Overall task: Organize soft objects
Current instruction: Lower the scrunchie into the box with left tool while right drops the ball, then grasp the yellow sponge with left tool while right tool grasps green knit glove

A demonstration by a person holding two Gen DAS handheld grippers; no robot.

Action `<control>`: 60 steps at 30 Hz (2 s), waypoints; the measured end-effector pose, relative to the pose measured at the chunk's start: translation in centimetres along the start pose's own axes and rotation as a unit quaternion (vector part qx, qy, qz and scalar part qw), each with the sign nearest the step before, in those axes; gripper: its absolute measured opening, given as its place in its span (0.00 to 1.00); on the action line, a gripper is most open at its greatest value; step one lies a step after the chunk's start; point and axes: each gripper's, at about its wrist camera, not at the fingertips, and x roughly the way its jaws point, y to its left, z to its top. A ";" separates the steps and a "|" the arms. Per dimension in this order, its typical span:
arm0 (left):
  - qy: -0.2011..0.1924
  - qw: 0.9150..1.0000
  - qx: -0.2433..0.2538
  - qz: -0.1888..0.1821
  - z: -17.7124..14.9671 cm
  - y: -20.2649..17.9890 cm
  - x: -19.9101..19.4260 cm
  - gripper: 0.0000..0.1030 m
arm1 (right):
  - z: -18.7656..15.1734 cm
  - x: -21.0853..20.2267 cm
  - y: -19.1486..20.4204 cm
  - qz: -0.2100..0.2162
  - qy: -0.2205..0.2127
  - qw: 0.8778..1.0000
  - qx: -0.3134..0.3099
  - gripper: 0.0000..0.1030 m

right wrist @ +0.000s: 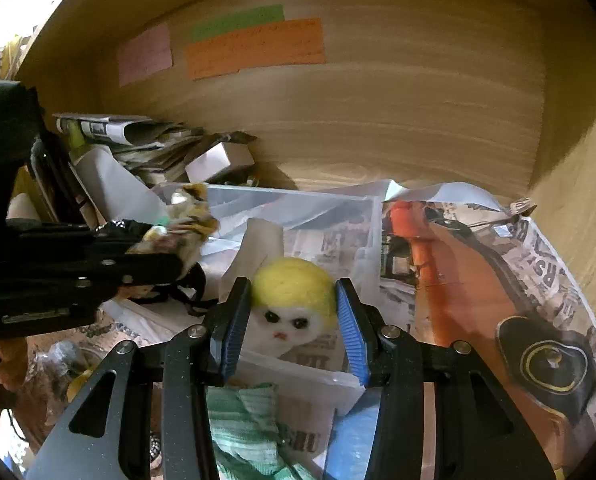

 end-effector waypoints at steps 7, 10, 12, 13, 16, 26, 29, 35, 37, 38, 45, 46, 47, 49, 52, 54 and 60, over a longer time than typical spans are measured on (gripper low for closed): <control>0.007 1.000 -0.002 0.005 -0.4 0.0 0.4 0.40 | 0.0 0.2 0.1 0.009 0.011 1.000 -0.003 0.42; -0.005 1.000 0.003 0.014 -0.7 -0.3 -0.5 0.51 | 0.0 -0.3 0.1 0.008 0.006 1.000 -0.004 0.49; -0.014 1.000 0.006 0.020 -0.7 -0.4 -1.1 0.57 | 0.2 -0.7 0.2 0.007 0.001 1.000 -0.005 0.55; -0.022 0.999 0.006 0.023 -0.8 -0.4 -1.7 0.59 | 0.2 -1.0 0.3 0.006 -0.005 1.000 -0.006 0.59; -0.041 0.999 0.006 0.027 -0.9 -0.5 -3.2 0.66 | 0.5 -2.0 0.3 0.006 -0.015 1.000 -0.007 0.62; -0.096 0.994 0.025 0.051 -3.4 -1.6 -7.7 0.93 | -0.8 -5.4 0.5 0.005 -0.027 1.000 -0.010 0.82; -0.094 0.994 0.029 0.056 -4.7 -1.9 -8.0 0.95 | -1.7 -5.7 0.6 0.012 -0.017 1.000 -0.012 0.84; -0.072 0.996 0.013 0.057 -7.6 -2.3 -7.1 0.97 | -3.5 -5.2 0.8 0.024 0.012 1.000 -0.004 0.84; -0.059 0.997 0.005 0.053 -8.6 -2.3 -6.4 0.97 | -4.1 -4.6 0.9 0.028 0.027 0.999 -0.002 0.84; -0.055 0.997 0.002 0.052 -8.9 -2.3 -6.2 0.97 | -4.4 -4.3 1.0 0.029 0.034 0.999 -0.002 0.84; -0.029 0.998 -0.027 0.055 -10.9 -1.7 -4.2 0.97 | -5.7 -1.9 0.9 0.036 0.074 0.997 -0.003 0.84; -0.028 0.998 -0.030 0.056 -11.1 -1.6 -4.0 0.97 | -5.8 -1.6 0.9 0.043 0.079 0.996 -0.004 0.84; -0.028 0.997 -0.033 0.057 -11.3 -1.5 -3.8 0.97 | -5.9 -1.5 0.9 0.047 0.084 0.995 -0.005 0.84; -0.031 0.997 -0.036 0.056 -11.6 -1.5 -3.6 0.96 | -6.1 -1.1 1.1 0.053 0.093 0.994 -0.008 0.83; -0.035 0.997 -0.040 0.051 -11.9 -1.5 -3.6 0.85 | -6.4 -0.2 1.2 0.068 0.115 0.991 -0.009 0.71; -0.033 0.998 -0.039 0.049 -11.9 -1.6 -3.5 0.76 | -6.5 0.2 1.2 0.074 0.123 0.990 -0.008 0.64; -0.026 0.998 -0.047 0.027 -11.9 -1.2 -3.4 0.51 | -6.6 -0.2 1.2 0.076 0.115 0.990 -0.007 0.34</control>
